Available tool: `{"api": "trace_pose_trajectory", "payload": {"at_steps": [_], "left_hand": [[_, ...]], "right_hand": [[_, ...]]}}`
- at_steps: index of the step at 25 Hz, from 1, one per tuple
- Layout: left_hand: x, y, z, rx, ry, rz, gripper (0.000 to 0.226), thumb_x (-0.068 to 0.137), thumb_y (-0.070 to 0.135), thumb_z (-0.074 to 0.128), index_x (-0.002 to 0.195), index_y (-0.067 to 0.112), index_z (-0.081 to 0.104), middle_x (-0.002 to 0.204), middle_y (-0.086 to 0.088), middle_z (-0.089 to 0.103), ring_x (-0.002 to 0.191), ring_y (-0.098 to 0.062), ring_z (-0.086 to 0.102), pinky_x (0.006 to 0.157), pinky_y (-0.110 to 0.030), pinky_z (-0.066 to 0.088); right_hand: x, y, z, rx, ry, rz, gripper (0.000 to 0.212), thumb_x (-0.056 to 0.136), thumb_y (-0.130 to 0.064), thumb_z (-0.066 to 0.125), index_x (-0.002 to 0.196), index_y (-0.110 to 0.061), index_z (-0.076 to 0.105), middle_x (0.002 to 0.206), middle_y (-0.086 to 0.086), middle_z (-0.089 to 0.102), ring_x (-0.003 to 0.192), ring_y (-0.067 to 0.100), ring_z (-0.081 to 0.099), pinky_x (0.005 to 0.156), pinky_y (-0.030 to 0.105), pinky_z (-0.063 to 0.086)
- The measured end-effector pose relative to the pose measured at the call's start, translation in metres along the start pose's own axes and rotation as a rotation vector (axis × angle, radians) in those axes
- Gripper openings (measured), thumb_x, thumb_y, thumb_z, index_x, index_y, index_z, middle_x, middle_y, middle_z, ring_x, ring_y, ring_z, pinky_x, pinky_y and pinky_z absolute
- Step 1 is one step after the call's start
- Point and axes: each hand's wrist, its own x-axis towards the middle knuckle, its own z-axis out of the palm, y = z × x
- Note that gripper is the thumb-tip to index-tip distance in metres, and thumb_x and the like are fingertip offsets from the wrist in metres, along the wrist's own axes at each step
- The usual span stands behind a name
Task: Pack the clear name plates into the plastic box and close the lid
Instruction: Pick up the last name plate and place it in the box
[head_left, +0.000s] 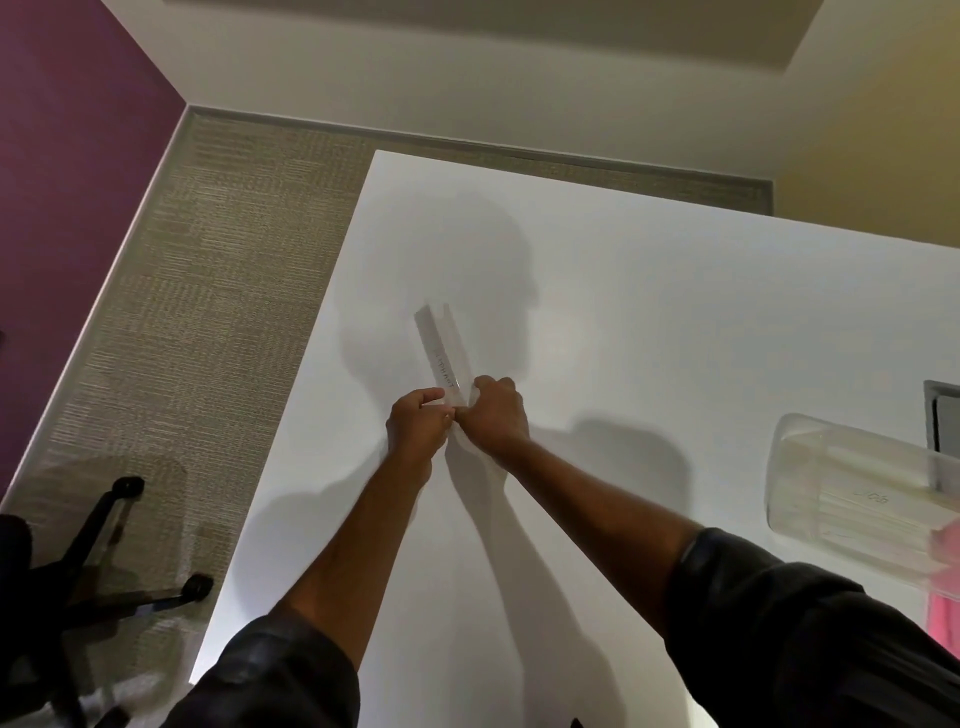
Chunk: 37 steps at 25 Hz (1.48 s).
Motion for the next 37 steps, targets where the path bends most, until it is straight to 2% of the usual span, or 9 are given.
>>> {"api": "trace_pose_trajectory", "payload": {"at_steps": [7,11,14,17,19,22,27,32,37], "left_hand": [[-0.003,-0.003,0.009,0.021,-0.163,0.019,0.034,0.104,0.013,0.066,0.138,0.014,0.070,0.118,-0.017,0.077,0.091,-0.022,0.071,0.081,-0.034,0.062],[0.009,0.002,-0.003,0.161,0.038,0.089,0.039,0.101,0.008,0.061,0.139,0.008,0.067,0.126,-0.017,0.076,0.112,-0.035,0.074,0.103,-0.045,0.062],[0.016,0.012,-0.012,0.258,0.162,0.185,0.050,0.097,0.004,0.066,0.146,0.009,0.060,0.138,-0.018,0.069,0.129,-0.039,0.065,0.112,-0.041,0.053],[0.021,0.012,-0.022,0.542,0.112,0.423,0.075,0.092,0.005,0.079,0.160,0.013,0.047,0.159,-0.018,0.050,0.145,-0.035,0.052,0.117,-0.049,0.050],[0.024,0.007,-0.027,0.720,0.015,0.567,0.072,0.087,0.005,0.084,0.153,0.013,0.058,0.160,-0.015,0.052,0.148,-0.034,0.049,0.116,-0.054,0.050],[0.024,0.001,-0.031,0.869,-0.034,0.632,0.062,0.083,0.003,0.084,0.142,0.013,0.069,0.159,-0.011,0.055,0.148,-0.033,0.049,0.112,-0.051,0.051],[0.014,-0.002,-0.031,1.079,-0.039,0.681,0.072,0.082,0.014,0.086,0.149,0.013,0.060,0.153,-0.005,0.060,0.137,-0.030,0.056,0.107,-0.043,0.051],[0.000,0.006,-0.021,1.114,-0.061,0.708,0.068,0.076,0.023,0.089,0.139,0.013,0.065,0.126,-0.007,0.072,0.116,-0.034,0.066,0.094,-0.043,0.056],[-0.027,0.003,-0.005,1.067,-0.131,0.718,0.069,0.076,0.028,0.090,0.139,0.016,0.064,0.127,-0.004,0.072,0.118,-0.030,0.066,0.094,-0.042,0.058]], "right_hand": [[0.014,0.027,-0.036,-0.187,-0.006,-0.182,0.044,0.095,-0.027,0.076,0.135,-0.012,0.067,0.129,0.015,0.061,0.121,0.033,0.061,0.092,0.047,0.061],[0.024,0.045,-0.061,-0.253,-0.062,-0.267,0.038,0.093,-0.017,0.071,0.131,-0.013,0.069,0.124,0.015,0.061,0.120,0.036,0.060,0.091,0.046,0.059],[0.027,0.049,-0.074,-0.285,-0.112,-0.326,0.043,0.091,-0.009,0.068,0.134,-0.016,0.071,0.126,0.012,0.063,0.120,0.035,0.061,0.092,0.046,0.058],[0.028,0.052,-0.084,-0.310,-0.159,-0.388,0.046,0.089,-0.003,0.067,0.132,-0.017,0.074,0.126,0.009,0.066,0.116,0.030,0.065,0.092,0.043,0.059],[0.029,0.054,-0.089,-0.318,-0.183,-0.400,0.045,0.088,-0.002,0.068,0.130,-0.017,0.075,0.123,0.008,0.067,0.113,0.028,0.066,0.093,0.040,0.058],[0.030,0.055,-0.095,-0.274,-0.188,-0.382,0.041,0.085,0.000,0.071,0.124,-0.012,0.077,0.120,0.011,0.071,0.114,0.030,0.067,0.095,0.038,0.056],[0.026,0.062,-0.103,-0.081,-0.137,-0.372,0.039,0.090,0.009,0.059,0.119,-0.007,0.079,0.113,0.012,0.081,0.105,0.026,0.075,0.093,0.041,0.060],[0.021,0.078,-0.115,-0.100,-0.092,-0.418,0.032,0.093,0.003,0.065,0.120,-0.007,0.080,0.119,0.010,0.079,0.111,0.024,0.073,0.097,0.035,0.057],[0.004,0.096,-0.143,-0.179,-0.128,-0.416,0.037,0.091,-0.005,0.074,0.128,-0.006,0.074,0.123,0.011,0.077,0.114,0.027,0.071,0.096,0.037,0.056]]}}
